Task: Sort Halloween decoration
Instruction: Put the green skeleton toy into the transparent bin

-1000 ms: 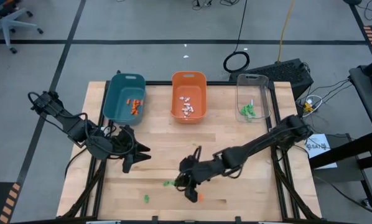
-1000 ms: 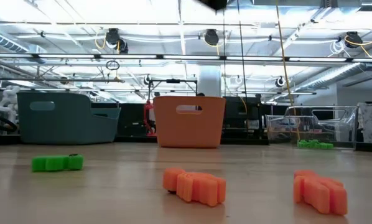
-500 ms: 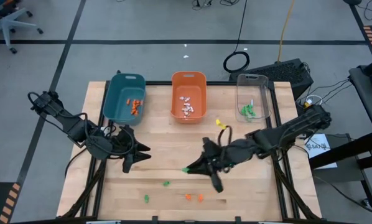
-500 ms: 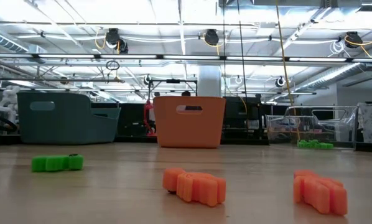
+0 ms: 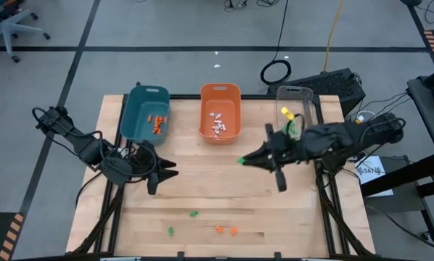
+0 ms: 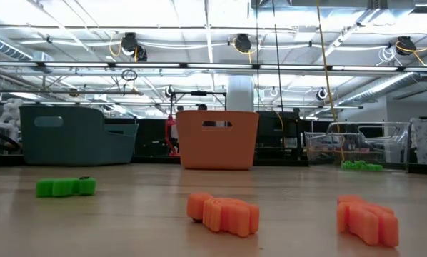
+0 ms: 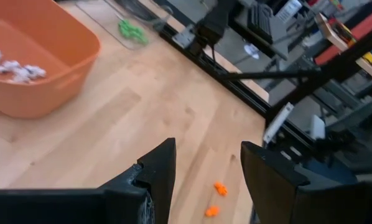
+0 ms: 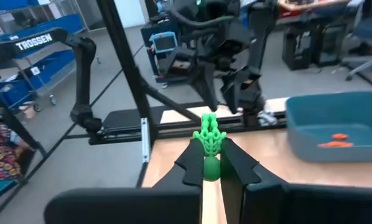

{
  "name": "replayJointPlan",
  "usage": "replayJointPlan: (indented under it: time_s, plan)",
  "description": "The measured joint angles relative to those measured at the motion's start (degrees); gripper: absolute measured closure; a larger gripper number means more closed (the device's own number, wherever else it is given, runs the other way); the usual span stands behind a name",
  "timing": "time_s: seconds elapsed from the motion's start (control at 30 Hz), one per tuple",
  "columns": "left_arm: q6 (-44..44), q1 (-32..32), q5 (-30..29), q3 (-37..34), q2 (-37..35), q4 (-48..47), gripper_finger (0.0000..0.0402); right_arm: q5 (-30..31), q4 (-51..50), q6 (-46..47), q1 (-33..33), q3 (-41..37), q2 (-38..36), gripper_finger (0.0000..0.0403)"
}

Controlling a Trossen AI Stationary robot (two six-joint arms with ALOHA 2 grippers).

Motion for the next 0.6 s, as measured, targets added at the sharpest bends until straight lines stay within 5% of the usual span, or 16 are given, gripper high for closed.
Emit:
replayJointPlan:
  time_s: [0.6]
  plan:
    - [1.5, 1.4, -3.2, 0.0, 0.0, 0.0, 0.0221, -0.4, -8.6, -17.2, -0.9, 0.0, -9.7, 0.0393]
